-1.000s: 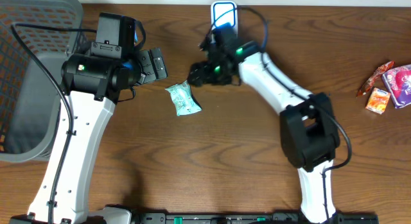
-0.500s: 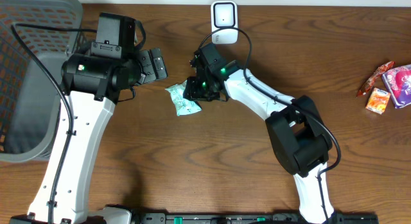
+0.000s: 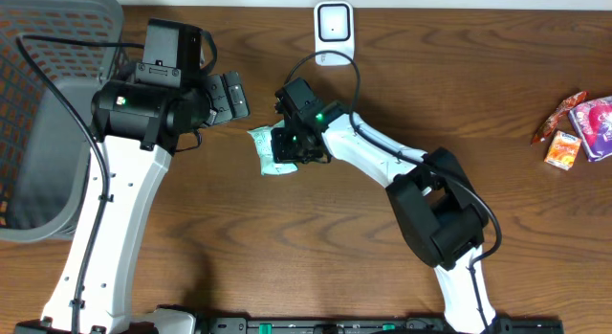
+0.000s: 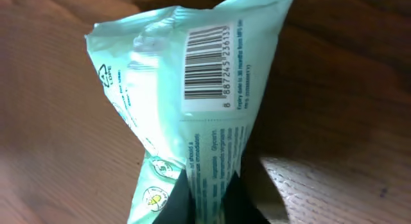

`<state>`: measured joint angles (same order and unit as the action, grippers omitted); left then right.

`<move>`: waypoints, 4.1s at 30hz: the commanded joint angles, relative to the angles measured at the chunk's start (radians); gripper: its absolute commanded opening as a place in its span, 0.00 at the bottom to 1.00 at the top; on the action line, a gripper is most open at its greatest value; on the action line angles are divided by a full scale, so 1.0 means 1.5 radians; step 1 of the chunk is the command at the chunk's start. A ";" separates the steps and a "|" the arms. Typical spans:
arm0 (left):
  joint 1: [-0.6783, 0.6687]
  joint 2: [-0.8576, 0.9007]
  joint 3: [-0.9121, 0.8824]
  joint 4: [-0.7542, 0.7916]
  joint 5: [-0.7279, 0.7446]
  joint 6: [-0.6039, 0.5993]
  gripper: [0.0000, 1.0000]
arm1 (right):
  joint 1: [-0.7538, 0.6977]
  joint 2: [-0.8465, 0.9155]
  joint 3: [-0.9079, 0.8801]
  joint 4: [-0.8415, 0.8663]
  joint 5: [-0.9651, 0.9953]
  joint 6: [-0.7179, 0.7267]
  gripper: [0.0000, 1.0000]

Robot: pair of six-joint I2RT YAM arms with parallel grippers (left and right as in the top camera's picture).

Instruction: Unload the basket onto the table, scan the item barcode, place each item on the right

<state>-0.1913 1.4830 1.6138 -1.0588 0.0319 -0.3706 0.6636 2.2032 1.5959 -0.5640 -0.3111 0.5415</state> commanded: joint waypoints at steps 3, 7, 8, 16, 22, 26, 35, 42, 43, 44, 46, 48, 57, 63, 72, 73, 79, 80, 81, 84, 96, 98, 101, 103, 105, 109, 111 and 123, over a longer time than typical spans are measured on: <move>0.002 0.003 0.000 -0.002 0.002 -0.004 0.98 | -0.040 -0.016 0.001 -0.018 -0.105 0.009 0.01; 0.002 0.003 0.000 -0.002 0.002 -0.004 0.98 | -0.099 -0.050 0.002 -0.048 -0.215 0.050 0.01; 0.002 0.003 0.000 -0.002 0.002 -0.004 0.98 | -0.114 -0.056 0.002 -0.060 -0.234 0.050 0.02; 0.002 0.003 0.000 -0.002 0.002 -0.004 0.98 | -0.235 -0.069 0.002 -0.249 -0.226 -0.018 0.02; 0.002 0.003 0.000 -0.002 0.002 -0.004 0.98 | -0.279 -0.069 0.002 -0.385 -0.020 -0.067 0.22; 0.002 0.003 0.000 -0.002 0.002 -0.004 0.97 | -0.287 -0.084 0.005 -0.411 -0.006 -0.088 0.21; 0.002 0.003 0.000 -0.002 0.002 -0.004 0.98 | -0.269 -0.106 0.024 -0.360 -0.013 -0.085 0.01; 0.002 0.003 0.000 -0.002 0.002 -0.004 0.98 | -0.201 -0.104 0.023 -0.292 0.045 -0.066 0.01; 0.002 0.003 0.000 -0.002 0.002 -0.004 0.98 | -0.189 -0.104 0.021 -0.293 0.072 -0.056 0.02; 0.002 0.003 0.000 -0.002 0.002 -0.004 0.98 | -0.175 -0.103 0.017 -0.294 0.110 -0.043 0.02; 0.002 0.003 0.000 -0.002 0.002 -0.004 0.98 | -0.152 -0.103 0.007 -0.299 0.182 -0.013 0.02; 0.002 0.003 0.000 -0.002 0.002 -0.004 0.98 | -0.129 -0.103 -0.008 -0.298 0.241 0.019 0.02; 0.002 0.003 0.000 -0.002 0.002 -0.004 0.98 | -0.067 -0.103 -0.116 -0.205 0.285 0.047 0.01; 0.002 0.003 0.000 -0.002 0.002 -0.004 0.98 | -0.083 -0.148 0.008 -0.314 0.241 0.003 0.06; 0.002 0.003 0.000 -0.002 0.002 -0.004 0.98 | -0.113 -0.166 0.055 -0.401 0.223 -0.036 0.12; 0.002 0.003 0.000 -0.002 0.002 -0.004 0.98 | -0.111 -0.163 0.047 -0.402 0.223 -0.036 0.12; 0.002 0.003 0.000 -0.002 0.002 -0.004 0.98 | -0.063 -0.137 -0.089 -0.323 0.224 -0.014 0.20; 0.002 0.003 0.000 -0.002 0.002 -0.004 0.98 | -0.059 -0.136 -0.104 -0.318 0.223 -0.008 0.20; 0.002 0.003 0.000 -0.002 0.002 -0.004 0.98 | -0.056 -0.136 -0.121 -0.311 0.223 0.001 0.20; 0.002 0.003 0.000 -0.002 0.002 -0.004 0.98 | -0.051 -0.136 -0.141 -0.312 0.217 0.010 0.17; 0.002 0.003 0.000 -0.002 0.002 -0.004 0.98 | -0.070 -0.141 -0.042 -0.348 0.173 -0.045 0.37; 0.002 0.003 0.000 -0.002 0.002 -0.004 0.98 | -0.065 -0.141 -0.031 -0.336 0.191 -0.065 0.38; 0.002 0.003 0.000 -0.002 0.002 -0.004 0.98 | -0.042 -0.141 -0.031 -0.321 0.276 -0.078 0.42; 0.002 0.003 0.000 -0.002 0.002 -0.004 0.98 | -0.017 -0.139 -0.037 -0.321 0.363 -0.078 0.53; 0.002 0.003 0.000 -0.002 0.002 -0.004 0.98 | 0.001 -0.138 -0.045 -0.314 0.400 -0.078 0.56; 0.002 0.003 0.000 -0.002 0.002 -0.004 0.98 | 0.029 -0.138 -0.076 -0.273 0.430 -0.078 0.66; 0.002 0.003 0.000 -0.002 0.002 -0.004 0.98 | 0.035 -0.138 -0.098 -0.246 0.449 -0.078 0.71; 0.002 0.003 0.000 -0.002 0.002 -0.004 0.98 | 0.033 -0.138 -0.220 -0.131 0.450 -0.074 0.38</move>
<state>-0.1913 1.4834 1.6138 -1.0588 0.0319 -0.3702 0.7174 1.9961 1.2861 -0.7589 0.3550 0.4198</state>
